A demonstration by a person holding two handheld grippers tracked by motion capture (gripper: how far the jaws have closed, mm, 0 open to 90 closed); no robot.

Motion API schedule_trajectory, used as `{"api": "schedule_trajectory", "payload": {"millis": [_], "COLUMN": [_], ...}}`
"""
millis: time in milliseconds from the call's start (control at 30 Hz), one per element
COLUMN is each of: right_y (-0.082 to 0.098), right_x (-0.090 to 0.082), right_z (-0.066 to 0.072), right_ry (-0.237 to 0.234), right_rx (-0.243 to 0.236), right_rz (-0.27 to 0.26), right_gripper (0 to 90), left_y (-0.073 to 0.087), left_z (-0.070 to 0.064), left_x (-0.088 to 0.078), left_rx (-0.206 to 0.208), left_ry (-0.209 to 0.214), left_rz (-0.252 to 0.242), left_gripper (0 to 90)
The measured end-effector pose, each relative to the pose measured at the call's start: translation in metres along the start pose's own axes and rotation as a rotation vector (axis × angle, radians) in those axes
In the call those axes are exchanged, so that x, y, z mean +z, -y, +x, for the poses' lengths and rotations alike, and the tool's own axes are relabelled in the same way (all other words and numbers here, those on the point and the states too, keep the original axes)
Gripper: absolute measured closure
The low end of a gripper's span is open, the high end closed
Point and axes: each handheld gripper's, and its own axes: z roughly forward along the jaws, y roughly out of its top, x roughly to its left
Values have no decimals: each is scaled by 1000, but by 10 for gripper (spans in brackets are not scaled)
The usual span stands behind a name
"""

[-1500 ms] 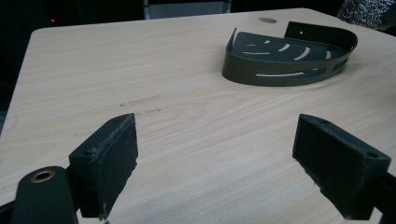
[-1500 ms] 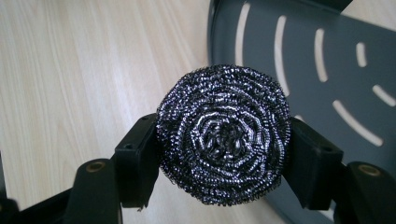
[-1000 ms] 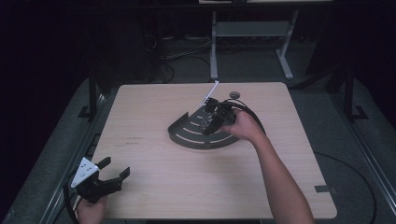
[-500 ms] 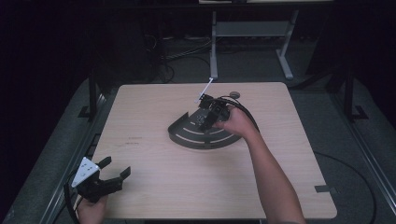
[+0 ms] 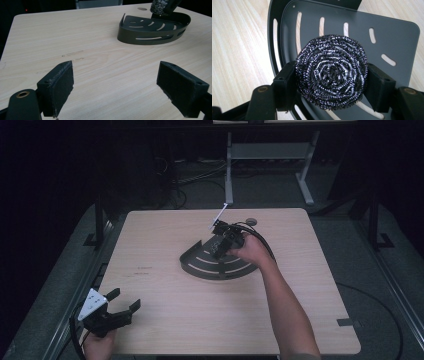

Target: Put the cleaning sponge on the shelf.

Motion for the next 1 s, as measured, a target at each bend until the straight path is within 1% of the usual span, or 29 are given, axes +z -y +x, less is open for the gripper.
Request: {"api": "schedule_trajectory", "payload": {"millis": [133,200,233,333,467,533,633,833,900,933,967,1000], "right_y": [-4,-5,-5,-5,-4,-3,-1,0,0,0,2,2], "right_x": [4,6,7,12,18,21,24,30,33,35,39,39], "right_z": [-1,-2,-2,-4,-7,-8,-10,-10,-10,-9,-10,-10], "right_ry": [9,5,10,20,23,15,12,21,17,18,10,10], "right_rx": [0,13,17,26,41,53,74,80,87,89,96,96], "right_rz": [7,0,1,26,39,42,50,69,82,85,85,85], "right_gripper": [335,336,335,334,335,334,334,334,333,333,333,333], "left_y": [0,0,0,0,1,1,1,0,0,0,0,0], "left_z": [0,0,0,-1,1,1,1,0,-1,-1,-1,0], "left_x": [0,0,0,0,0,-1,-1,0,0,0,0,-1], "left_rx": [3,2,6,6,-5,0,0,3,6,7,8,10], "left_ry": [-2,2,1,2,4,-3,2,0,-1,-2,-2,-3], "left_rz": [0,-4,2,3,4,2,1,2,4,5,6,5], "left_gripper": [134,134,134,134,134,134,133,133,134,134,134,134]}}
